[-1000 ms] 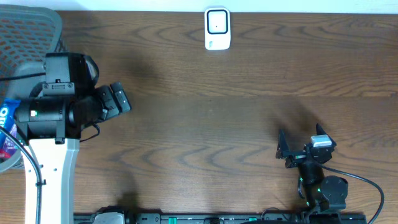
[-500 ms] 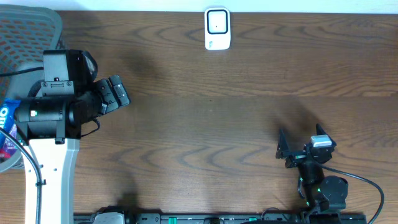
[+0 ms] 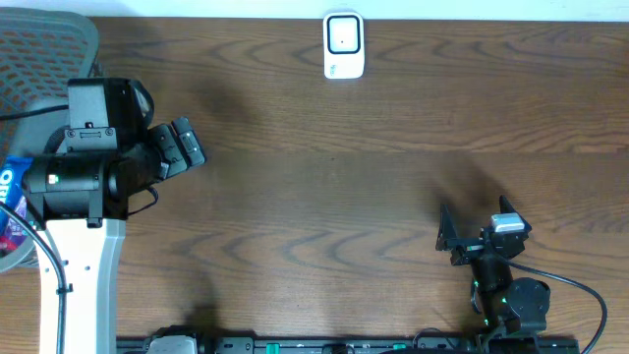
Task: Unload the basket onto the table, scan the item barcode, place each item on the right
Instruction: 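Raise the left gripper and swing it toward the grey basket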
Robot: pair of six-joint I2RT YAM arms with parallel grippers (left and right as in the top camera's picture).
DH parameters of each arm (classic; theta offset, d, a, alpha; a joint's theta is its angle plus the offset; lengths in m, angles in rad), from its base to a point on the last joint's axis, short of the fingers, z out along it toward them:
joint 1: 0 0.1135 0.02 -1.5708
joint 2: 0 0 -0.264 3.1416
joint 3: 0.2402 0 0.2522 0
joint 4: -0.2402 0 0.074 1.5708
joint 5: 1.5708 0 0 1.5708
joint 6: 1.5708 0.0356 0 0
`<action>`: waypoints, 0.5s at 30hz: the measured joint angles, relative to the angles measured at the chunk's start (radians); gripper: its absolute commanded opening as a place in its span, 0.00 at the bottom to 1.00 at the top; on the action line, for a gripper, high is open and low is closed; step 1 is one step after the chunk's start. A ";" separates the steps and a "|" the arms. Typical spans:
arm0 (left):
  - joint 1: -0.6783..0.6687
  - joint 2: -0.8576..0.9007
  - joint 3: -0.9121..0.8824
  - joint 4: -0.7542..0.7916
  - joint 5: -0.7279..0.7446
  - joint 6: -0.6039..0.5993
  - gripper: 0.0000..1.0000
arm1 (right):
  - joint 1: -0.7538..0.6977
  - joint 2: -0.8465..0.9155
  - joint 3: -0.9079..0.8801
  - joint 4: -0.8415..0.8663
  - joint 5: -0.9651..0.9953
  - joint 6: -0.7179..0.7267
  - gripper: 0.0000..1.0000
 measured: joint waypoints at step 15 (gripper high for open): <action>0.000 0.000 0.000 0.010 0.000 -0.001 0.98 | 0.000 0.000 0.000 0.000 0.000 0.000 0.99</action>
